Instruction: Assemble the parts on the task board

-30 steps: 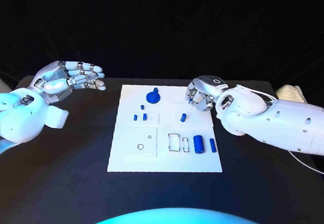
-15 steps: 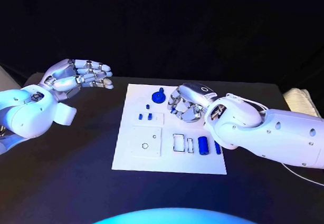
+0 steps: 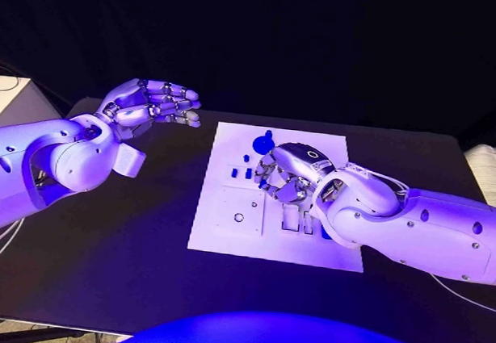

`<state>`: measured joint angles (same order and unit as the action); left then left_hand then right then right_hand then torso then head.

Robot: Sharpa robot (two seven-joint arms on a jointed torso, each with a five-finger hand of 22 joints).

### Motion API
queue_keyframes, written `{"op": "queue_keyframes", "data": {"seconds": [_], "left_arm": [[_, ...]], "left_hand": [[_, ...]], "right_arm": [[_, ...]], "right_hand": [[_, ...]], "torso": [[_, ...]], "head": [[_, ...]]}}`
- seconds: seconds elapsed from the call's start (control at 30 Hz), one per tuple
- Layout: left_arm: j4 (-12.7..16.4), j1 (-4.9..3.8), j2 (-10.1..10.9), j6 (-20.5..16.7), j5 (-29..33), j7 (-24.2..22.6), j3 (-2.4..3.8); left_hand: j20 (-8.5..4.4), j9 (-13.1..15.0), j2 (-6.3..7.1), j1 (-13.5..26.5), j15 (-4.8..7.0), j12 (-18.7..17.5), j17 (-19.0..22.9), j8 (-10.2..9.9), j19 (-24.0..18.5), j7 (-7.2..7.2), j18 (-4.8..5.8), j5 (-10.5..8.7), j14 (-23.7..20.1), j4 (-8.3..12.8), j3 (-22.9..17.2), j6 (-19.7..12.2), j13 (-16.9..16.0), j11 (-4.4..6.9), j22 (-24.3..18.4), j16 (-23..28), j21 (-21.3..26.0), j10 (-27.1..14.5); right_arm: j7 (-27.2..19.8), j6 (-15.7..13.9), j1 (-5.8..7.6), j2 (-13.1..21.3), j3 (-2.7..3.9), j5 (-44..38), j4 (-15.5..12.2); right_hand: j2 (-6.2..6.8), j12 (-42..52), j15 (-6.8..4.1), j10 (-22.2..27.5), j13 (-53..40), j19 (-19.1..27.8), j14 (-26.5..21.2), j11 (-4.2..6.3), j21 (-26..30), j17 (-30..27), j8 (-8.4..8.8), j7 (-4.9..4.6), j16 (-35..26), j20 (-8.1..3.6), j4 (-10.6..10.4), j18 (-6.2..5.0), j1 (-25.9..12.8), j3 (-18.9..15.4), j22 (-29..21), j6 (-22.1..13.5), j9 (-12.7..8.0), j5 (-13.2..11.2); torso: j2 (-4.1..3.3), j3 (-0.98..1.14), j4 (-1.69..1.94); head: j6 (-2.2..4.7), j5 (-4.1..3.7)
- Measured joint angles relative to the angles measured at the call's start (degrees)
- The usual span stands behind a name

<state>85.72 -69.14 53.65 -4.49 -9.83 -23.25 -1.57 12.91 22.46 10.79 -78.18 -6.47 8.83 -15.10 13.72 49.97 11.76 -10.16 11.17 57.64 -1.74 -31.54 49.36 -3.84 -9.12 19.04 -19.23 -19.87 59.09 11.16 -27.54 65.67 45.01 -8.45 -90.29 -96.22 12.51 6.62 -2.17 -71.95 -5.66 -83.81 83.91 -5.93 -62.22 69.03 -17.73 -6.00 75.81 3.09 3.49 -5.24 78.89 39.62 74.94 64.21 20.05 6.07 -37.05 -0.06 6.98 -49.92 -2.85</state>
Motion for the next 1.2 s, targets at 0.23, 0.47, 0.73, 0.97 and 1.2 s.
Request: {"op": "queue_keyframes", "data": {"seconds": [0.23,0.47,0.73,0.97,1.2], "left_arm": [[0.03,0.0,-0.26,-0.13,0.1,-0.01,0.0],[0.04,0.0,-0.31,-0.16,0.19,-0.01,-0.01],[-0.03,0.0,-0.36,-0.17,0.25,0.01,-0.01],[-0.11,0.0,-0.36,-0.17,0.28,0.05,-0.01],[-0.17,0.0,-0.38,-0.17,0.3,0.07,-0.01]], "left_hand": [[0.0,0.0,0.0,0.0,0.0,0.0,0.0,0.0,0.0,0.0,0.0,0.0,0.0,0.0,0.0,0.0,0.0,0.0,0.0,0.0,0.0,0.0],[0.0,-0.06,0.0,0.0,0.0,0.0,0.01,0.0,0.0,0.0,0.0,0.0,0.0,0.0,0.0,0.0,0.01,0.0,0.01,0.23,0.0,0.0],[0.0,-0.05,0.0,0.0,0.0,0.0,-0.08,0.0,0.0,0.0,0.0,0.0,0.0,0.0,0.0,0.0,0.01,-0.21,-0.06,0.23,0.0,0.21],[0.0,-0.05,0.0,0.0,0.0,0.0,-0.08,0.0,0.0,0.0,0.0,0.0,0.0,0.0,0.0,0.0,0.01,-0.21,-0.06,0.23,0.0,0.21],[0.0,-0.05,0.0,0.0,0.0,0.0,-0.07,0.0,0.0,0.0,0.0,0.0,0.0,0.0,0.0,0.0,0.02,-0.21,-0.06,0.23,0.0,0.21]], "right_arm": [[-0.28,-0.13,-1.63,-1.82,-0.12,-1.47,1.68],[-0.36,-0.13,-2.11,-2.08,-0.16,-2.92,2.63],[-0.39,-0.11,-2.39,-2.04,-0.19,-3.83,2.72],[-0.39,-0.11,-2.59,-2.03,-0.21,-4.31,2.88],[-0.38,-0.11,-2.74,-2.21,-0.24,-4.55,3.19]], "right_hand": [[0.0,-0.16,0.01,0.09,0.0,0.0,0.0,0.09,0.0,0.0,0.0,0.0,0.0,0.0,0.17,0.0,0.0,0.14,-0.01,0.0,0.0,0.26],[0.01,0.02,0.01,0.1,0.0,0.0,0.01,0.1,0.0,0.0,0.0,0.0,0.0,0.0,0.23,-0.01,0.0,0.09,-0.01,0.0,0.0,0.26],[0.01,0.05,0.01,0.16,0.0,0.0,0.01,0.16,0.0,0.0,0.0,0.0,0.0,0.0,0.23,-0.02,-0.01,0.08,-0.02,0.0,-0.01,0.25],[0.02,0.04,0.02,-0.01,0.0,0.0,0.02,-0.01,0.0,0.09,0.0,0.0,0.0,0.0,0.23,-0.01,-0.01,0.08,-0.02,0.0,-0.01,0.22],[0.02,0.01,0.03,-0.01,0.0,0.0,0.02,-0.01,-0.25,0.21,0.0,0.0,0.26,0.0,0.23,-0.02,-0.01,0.07,-0.03,0.0,-0.01,0.12]], "torso": [[-0.07,-0.03,0.01],[-0.12,-0.04,-0.05],[-0.12,-0.03,-0.05],[-0.11,-0.03,-0.09],[-0.08,-0.03,-0.05]], "head": [[-0.08,1.58],[-0.08,2.14],[-0.08,2.47],[-0.08,2.66],[-0.08,2.86]]}}
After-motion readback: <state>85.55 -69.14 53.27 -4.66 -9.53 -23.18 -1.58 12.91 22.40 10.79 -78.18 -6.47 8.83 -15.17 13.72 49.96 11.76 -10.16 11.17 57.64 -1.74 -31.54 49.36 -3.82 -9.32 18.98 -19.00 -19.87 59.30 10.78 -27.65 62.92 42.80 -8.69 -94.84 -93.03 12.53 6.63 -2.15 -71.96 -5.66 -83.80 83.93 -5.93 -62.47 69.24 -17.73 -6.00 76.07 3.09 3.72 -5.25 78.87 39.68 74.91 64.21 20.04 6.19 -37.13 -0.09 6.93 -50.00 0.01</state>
